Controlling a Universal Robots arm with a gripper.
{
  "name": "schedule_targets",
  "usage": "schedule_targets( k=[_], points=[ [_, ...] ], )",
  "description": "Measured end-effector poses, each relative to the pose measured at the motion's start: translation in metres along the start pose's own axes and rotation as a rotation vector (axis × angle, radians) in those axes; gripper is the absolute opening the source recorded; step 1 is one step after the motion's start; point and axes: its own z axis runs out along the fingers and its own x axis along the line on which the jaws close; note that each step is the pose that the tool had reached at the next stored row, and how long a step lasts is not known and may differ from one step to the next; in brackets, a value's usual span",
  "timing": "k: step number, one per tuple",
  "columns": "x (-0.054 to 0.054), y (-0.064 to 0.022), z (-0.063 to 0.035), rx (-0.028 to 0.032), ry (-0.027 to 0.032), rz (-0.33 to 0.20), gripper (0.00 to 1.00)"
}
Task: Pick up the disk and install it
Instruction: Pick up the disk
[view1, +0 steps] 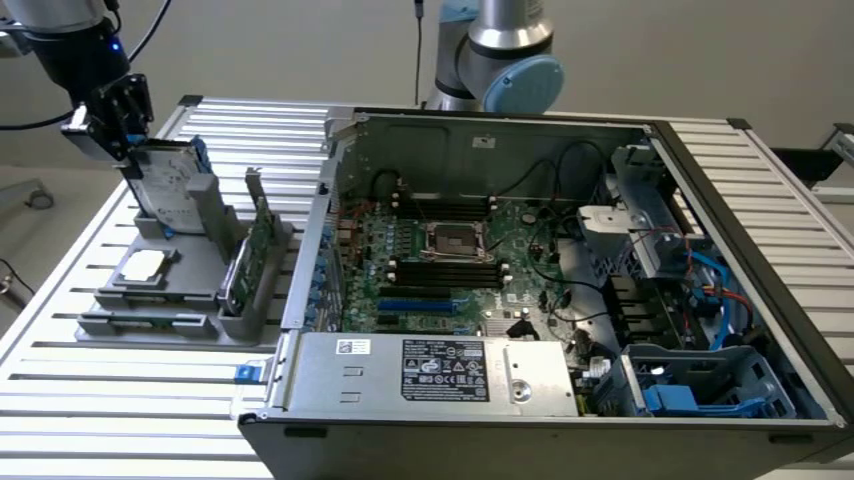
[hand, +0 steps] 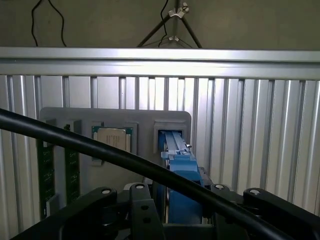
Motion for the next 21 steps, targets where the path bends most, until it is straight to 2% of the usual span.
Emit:
schedule_targets(
  k=[6,7,10,21],
  points=[
    [0.0000,0.0001,0.0001,0.0001,0.0000,0.000,0.43],
    [0.0000,0.0001,0.0001,0.0001,0.0000,0.000,0.35],
    [0.0001,0.0004,0.0000,0.0000,-0.0001,0.001,0.33],
    [0.0021,0.0012,0.0001,0.0000,-0.0003,0.001,0.32]
  ],
)
